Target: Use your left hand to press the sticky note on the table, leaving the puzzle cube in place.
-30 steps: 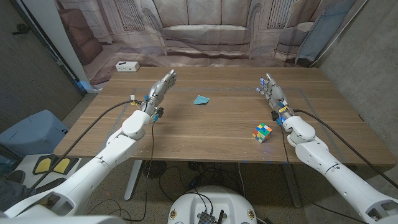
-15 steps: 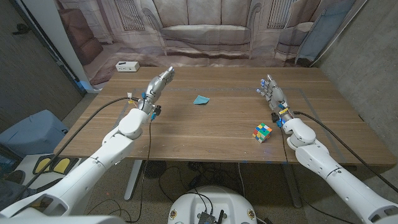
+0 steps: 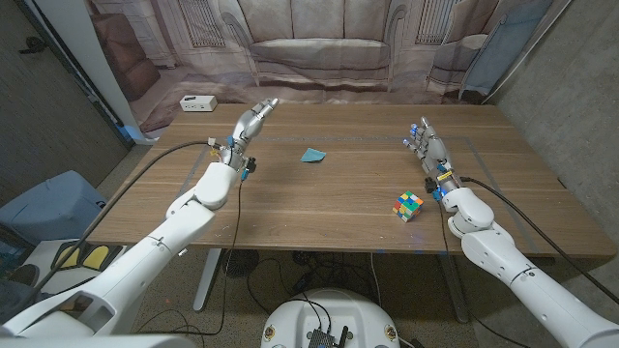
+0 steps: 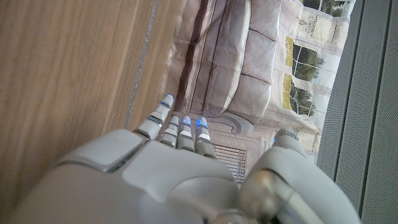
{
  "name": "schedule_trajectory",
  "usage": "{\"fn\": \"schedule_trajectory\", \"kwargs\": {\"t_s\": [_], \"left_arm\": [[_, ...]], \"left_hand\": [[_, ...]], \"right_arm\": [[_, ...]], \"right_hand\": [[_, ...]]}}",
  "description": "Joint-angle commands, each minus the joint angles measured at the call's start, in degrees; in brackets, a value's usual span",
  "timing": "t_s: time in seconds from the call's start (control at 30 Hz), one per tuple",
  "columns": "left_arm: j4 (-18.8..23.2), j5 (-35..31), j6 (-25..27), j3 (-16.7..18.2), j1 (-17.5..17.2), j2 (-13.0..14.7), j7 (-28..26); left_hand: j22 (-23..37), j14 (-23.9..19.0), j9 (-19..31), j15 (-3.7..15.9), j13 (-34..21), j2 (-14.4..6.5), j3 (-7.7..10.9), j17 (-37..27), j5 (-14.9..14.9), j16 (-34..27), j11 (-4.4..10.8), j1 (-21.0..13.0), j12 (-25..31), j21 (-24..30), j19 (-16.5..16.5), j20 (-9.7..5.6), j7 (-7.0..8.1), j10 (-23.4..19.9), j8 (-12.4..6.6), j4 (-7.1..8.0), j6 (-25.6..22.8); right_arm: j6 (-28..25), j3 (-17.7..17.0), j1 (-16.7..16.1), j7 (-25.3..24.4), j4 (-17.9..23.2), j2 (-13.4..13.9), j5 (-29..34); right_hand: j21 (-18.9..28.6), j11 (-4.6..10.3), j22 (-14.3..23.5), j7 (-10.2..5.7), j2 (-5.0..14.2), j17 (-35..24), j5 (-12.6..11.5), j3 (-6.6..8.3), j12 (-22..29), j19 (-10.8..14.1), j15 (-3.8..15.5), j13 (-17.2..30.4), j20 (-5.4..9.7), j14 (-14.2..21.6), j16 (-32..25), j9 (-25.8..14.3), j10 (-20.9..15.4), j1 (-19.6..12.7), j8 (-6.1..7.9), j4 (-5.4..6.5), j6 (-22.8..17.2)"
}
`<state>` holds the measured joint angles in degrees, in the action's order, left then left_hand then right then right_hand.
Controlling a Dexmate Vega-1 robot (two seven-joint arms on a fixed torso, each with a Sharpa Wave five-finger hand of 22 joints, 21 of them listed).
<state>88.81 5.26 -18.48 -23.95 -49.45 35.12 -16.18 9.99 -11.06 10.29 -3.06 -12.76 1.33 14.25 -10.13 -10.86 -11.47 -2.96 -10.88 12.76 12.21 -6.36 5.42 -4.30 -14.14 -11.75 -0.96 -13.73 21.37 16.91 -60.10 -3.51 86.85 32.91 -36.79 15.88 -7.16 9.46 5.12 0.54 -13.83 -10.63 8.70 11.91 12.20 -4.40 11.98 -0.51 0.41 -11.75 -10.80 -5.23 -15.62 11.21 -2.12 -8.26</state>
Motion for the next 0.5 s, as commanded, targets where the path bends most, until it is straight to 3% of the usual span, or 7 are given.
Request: {"fn": "schedule_trajectory", "kwargs": {"t_s": [0.03, 0.5], "left_arm": [[2.31, -6.94, 4.1, -1.31, 1.15, 0.37, -3.36], [6.94, -15.46, 12.41, -2.91, 0.89, 1.58, -7.57]], "left_hand": [[0.26, -0.56, 0.05, -0.16, 0.01, -0.29, 0.06, -0.13, -0.44, -0.08, -0.12, -0.66, 0.36, 0.11, -0.37, -0.19, 0.01, -0.45, -0.14, -0.28, -0.44], [0.26, -0.7, 0.06, 0.02, 0.29, -0.49, 0.15, -0.13, -0.42, 0.11, 0.23, -0.84, 0.26, -0.1, -0.34, -0.14, 0.36, -0.57, -0.08, -0.53, -1.05]], "right_arm": [[0.54, -1.3, -2.46, -1.49, 1.78, 0.49, -0.15], [1.04, -1.77, -3.55, -1.9, 2.43, 0.39, -0.15]], "right_hand": [[-0.2, -0.18, 0.33, -0.21, 0.28, 0.0, -0.42, 0.06, 0.25, 0.65, -0.04, 0.05, -0.09, 0.35, -0.22, -0.07, -0.31, 0.03, -0.02, -0.26, 0.23], [-0.54, -0.26, 0.34, 0.06, 0.46, 0.16, -0.43, 0.08, 0.14, 0.59, 0.03, -0.02, -0.16, 0.21, -0.14, -0.07, -0.2, -0.02, 0.03, -0.38, 0.08]]}}
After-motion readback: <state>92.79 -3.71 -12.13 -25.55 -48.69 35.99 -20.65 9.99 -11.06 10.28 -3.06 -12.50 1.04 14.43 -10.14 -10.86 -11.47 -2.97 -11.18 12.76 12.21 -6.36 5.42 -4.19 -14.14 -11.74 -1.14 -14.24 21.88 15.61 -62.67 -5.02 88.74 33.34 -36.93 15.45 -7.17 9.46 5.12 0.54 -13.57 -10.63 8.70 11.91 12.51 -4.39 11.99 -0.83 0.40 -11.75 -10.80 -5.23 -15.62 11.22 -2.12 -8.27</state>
